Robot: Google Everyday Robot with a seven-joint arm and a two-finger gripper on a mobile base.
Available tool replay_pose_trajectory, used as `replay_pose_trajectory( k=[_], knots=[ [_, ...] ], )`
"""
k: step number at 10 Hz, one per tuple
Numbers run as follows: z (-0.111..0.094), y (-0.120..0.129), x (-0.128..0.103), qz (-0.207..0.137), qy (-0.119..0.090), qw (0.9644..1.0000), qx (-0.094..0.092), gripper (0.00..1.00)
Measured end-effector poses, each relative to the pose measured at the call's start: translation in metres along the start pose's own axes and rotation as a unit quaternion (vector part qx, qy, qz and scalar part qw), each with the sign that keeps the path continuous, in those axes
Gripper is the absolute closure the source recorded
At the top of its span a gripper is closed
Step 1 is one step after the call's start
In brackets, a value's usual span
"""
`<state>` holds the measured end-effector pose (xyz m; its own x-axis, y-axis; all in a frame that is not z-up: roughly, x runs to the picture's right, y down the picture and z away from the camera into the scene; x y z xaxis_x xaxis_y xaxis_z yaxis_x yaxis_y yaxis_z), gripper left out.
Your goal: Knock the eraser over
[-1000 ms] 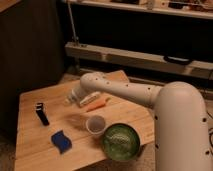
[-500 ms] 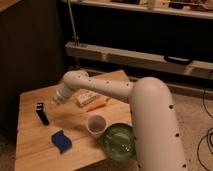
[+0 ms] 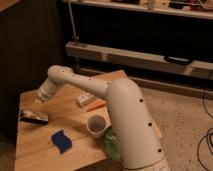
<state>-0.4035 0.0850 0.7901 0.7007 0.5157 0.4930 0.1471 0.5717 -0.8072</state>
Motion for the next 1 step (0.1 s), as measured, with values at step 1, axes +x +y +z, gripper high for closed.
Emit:
replay_pose_trajectory(
  k=[1],
  knots=[
    [-0.0016,0.0013,-0.0034,0.000,0.011,0.9999,0.006,0.98]
  ],
)
